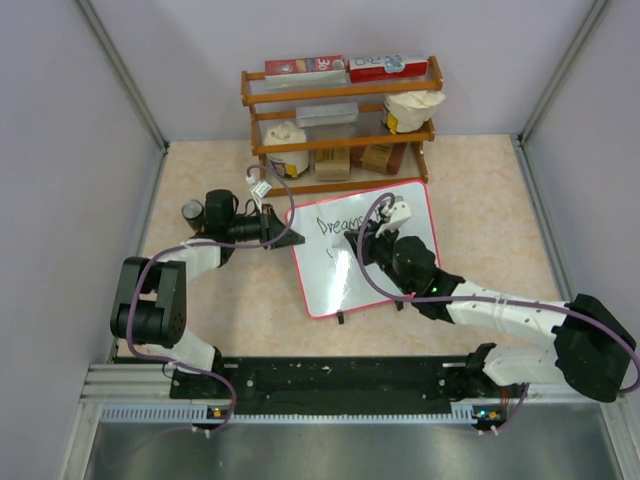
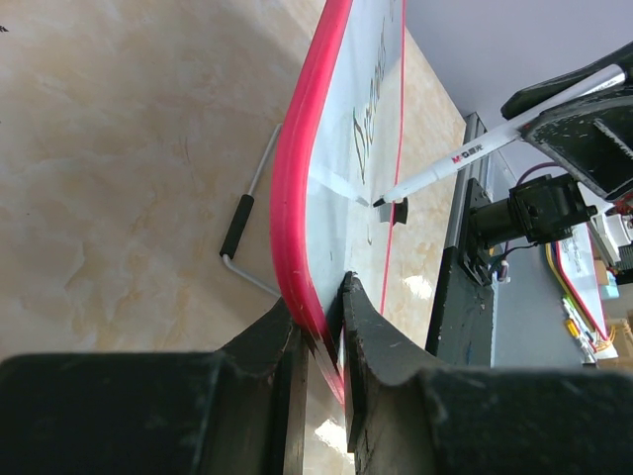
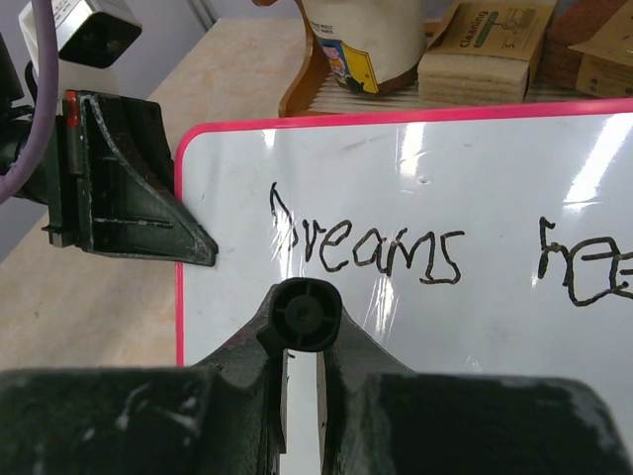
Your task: Write a sentence on the whiteboard
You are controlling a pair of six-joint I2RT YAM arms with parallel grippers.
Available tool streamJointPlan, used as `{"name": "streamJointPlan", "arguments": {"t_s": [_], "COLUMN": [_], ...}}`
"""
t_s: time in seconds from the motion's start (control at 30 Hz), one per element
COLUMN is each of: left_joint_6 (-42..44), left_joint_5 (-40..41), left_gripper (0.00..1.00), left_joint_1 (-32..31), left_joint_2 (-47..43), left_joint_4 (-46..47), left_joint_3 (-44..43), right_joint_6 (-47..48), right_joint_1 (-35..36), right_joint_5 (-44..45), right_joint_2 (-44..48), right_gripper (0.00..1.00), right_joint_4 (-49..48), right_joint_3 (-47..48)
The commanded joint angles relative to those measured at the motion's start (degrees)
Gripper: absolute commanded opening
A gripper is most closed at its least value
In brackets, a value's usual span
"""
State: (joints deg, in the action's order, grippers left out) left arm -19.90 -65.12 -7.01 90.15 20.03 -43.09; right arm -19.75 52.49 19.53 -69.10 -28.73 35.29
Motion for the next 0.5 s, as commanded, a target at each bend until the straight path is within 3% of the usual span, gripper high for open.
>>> {"name": "streamJointPlan", "arguments": {"t_s": [0.0,0.47], "left_joint_6": [7.2,7.3], "left_joint_5": [4.5,4.2], "left_gripper": [0.00,0.00], "left_joint_1": [0.0,0.0], "left_joint_2": [1.3,1.6], "left_joint_4": [-1.8,-1.8], "left_joint_3": [0.1,0.0], "right_joint_6": [-0.6,-0.9], "right_joint_1": [0.6,0.6], "right_joint_5": [1.2,0.2], "right_joint_2": [-0.8,-0.2], "right_gripper": [0.00,0.00], "right_joint_4": [-1.6,-0.1], "right_joint_3": [-0.2,-3.6]}}
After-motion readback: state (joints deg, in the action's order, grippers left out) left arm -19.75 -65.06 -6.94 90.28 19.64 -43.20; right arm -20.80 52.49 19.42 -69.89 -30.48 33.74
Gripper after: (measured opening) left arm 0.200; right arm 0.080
